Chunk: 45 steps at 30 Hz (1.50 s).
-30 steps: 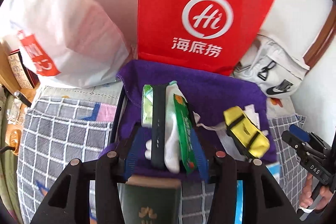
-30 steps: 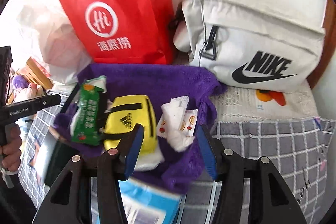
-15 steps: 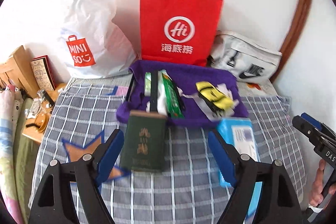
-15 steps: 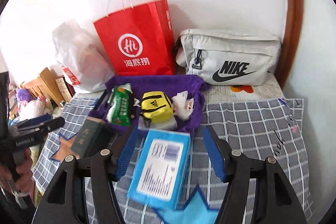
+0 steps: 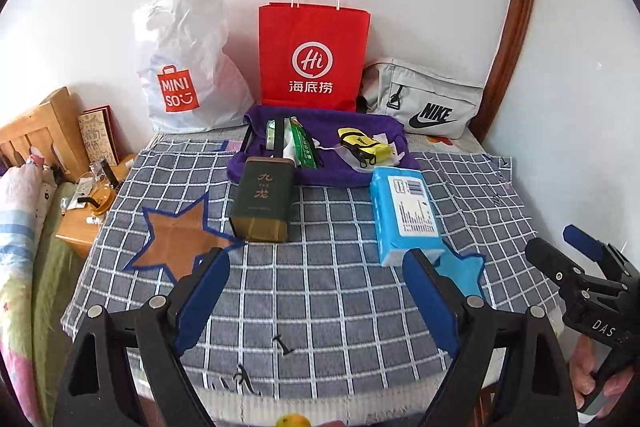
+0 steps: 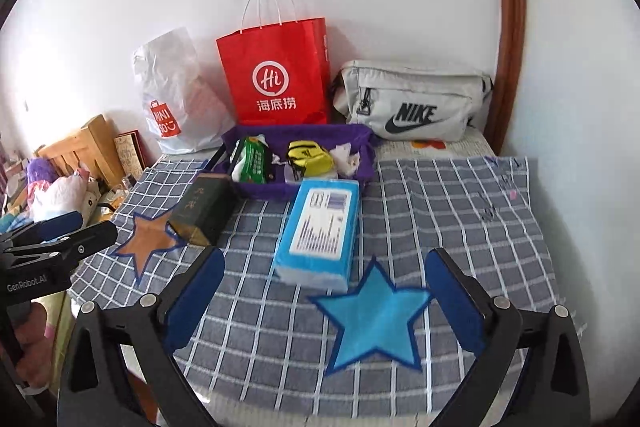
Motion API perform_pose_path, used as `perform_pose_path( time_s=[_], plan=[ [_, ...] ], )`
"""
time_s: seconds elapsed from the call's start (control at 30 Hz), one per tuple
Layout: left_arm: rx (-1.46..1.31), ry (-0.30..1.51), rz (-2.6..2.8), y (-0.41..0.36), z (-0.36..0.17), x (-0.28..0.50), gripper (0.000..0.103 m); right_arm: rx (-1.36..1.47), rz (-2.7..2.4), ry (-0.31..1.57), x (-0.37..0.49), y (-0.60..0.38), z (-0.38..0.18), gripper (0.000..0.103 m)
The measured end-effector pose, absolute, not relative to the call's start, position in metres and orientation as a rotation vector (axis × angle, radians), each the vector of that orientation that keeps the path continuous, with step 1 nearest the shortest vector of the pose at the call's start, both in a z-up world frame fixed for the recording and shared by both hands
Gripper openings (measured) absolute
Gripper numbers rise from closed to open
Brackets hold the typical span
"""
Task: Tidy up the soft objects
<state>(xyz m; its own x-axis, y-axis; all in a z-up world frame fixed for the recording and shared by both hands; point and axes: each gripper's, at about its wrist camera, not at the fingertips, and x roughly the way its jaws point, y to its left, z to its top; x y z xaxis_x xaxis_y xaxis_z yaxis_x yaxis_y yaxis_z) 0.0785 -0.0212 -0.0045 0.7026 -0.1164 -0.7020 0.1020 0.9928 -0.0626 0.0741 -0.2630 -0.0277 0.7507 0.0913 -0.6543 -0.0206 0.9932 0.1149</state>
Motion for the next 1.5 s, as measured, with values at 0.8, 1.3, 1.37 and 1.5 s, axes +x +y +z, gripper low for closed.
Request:
perform_pose_path(
  time_s=[0.8, 1.3, 1.37, 1.5],
  plan=[
    [-0.038, 0.717, -0.112, -0.023, 0.007, 0.002, 0.091, 0.077, 0.064, 0.640, -0.030, -0.245, -0.008, 0.099],
    [-0.068, 0.714, -0.098, -0.010, 0.007, -0.002, 0.091, 0.072, 0.069, 0.621, -0.037, -0.239, -0.003, 0.099],
    [-0.069, 0.715, -0.099, -0.009, 0.006, -0.001, 0.091, 0.071, 0.071, 0.619, -0.037, -0.239, -0.003, 0.099],
    [-0.064, 0.716, -0.103, -0.011, 0.006, -0.002, 0.091, 0.070, 0.072, 0.618, -0.037, -0.238, -0.002, 0.099]
  ],
)
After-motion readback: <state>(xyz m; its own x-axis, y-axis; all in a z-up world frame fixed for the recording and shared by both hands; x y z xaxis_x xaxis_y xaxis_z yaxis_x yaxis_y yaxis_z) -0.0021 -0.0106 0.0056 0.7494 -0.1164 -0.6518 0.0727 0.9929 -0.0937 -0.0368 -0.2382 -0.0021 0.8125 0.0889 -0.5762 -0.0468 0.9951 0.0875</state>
